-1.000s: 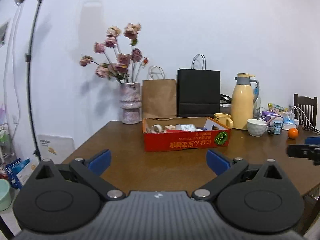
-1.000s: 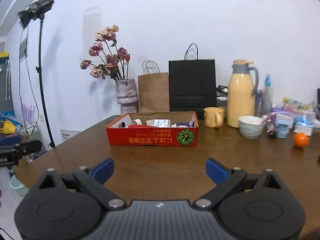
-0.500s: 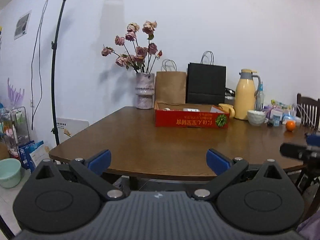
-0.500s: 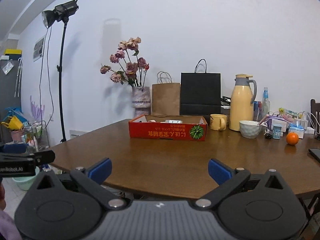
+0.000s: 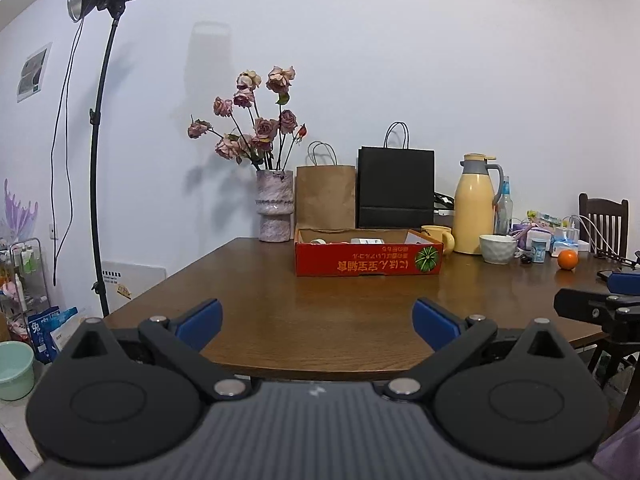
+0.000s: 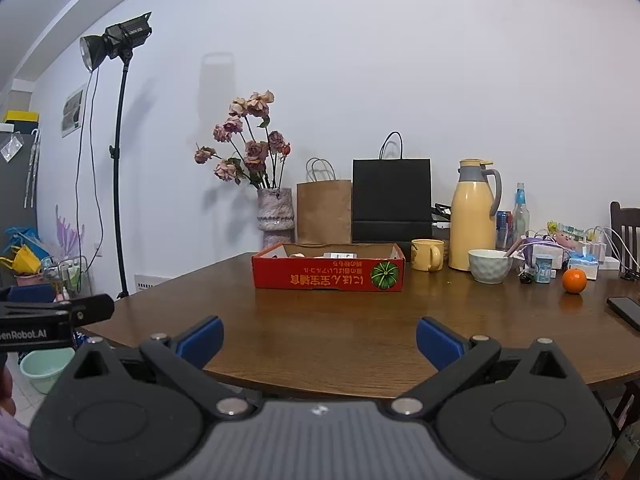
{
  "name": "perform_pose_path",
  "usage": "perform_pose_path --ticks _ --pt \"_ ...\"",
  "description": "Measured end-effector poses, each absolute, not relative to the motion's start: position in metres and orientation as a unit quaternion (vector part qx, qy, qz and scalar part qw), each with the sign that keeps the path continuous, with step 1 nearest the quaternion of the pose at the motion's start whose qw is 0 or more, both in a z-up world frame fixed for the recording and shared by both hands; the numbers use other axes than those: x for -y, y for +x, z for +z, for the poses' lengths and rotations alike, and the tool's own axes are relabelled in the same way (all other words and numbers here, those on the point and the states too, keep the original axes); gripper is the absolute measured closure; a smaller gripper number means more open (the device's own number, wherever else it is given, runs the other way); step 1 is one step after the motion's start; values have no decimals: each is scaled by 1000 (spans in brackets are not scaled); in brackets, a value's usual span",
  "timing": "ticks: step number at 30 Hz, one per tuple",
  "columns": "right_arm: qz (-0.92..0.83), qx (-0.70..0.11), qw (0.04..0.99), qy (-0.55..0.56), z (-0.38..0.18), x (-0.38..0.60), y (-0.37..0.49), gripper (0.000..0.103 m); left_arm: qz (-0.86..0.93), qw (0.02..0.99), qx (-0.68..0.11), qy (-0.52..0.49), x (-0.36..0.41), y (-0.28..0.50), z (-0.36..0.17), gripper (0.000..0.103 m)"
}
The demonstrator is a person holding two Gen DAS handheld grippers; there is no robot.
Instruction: Organize rigid objects
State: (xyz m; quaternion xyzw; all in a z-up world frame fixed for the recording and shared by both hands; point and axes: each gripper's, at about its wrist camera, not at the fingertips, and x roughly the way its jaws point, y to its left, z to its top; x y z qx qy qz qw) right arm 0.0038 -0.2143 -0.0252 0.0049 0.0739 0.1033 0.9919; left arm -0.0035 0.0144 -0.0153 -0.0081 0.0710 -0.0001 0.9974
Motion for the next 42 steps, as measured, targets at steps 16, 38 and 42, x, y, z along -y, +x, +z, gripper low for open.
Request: perform_pose_path --ticks 16,38,42 --pt "106 -74 992 10 -26 214 4 0 0 998 -70 -8 -15 -4 -17 0" --pt "104 -75 992 14 -29 214 3 0 -2 997 -70 -8 -16 -2 -16 0" --pt "105 -76 991 15 -29 214 3 0 -2 997 -71 -8 -16 -2 -16 0"
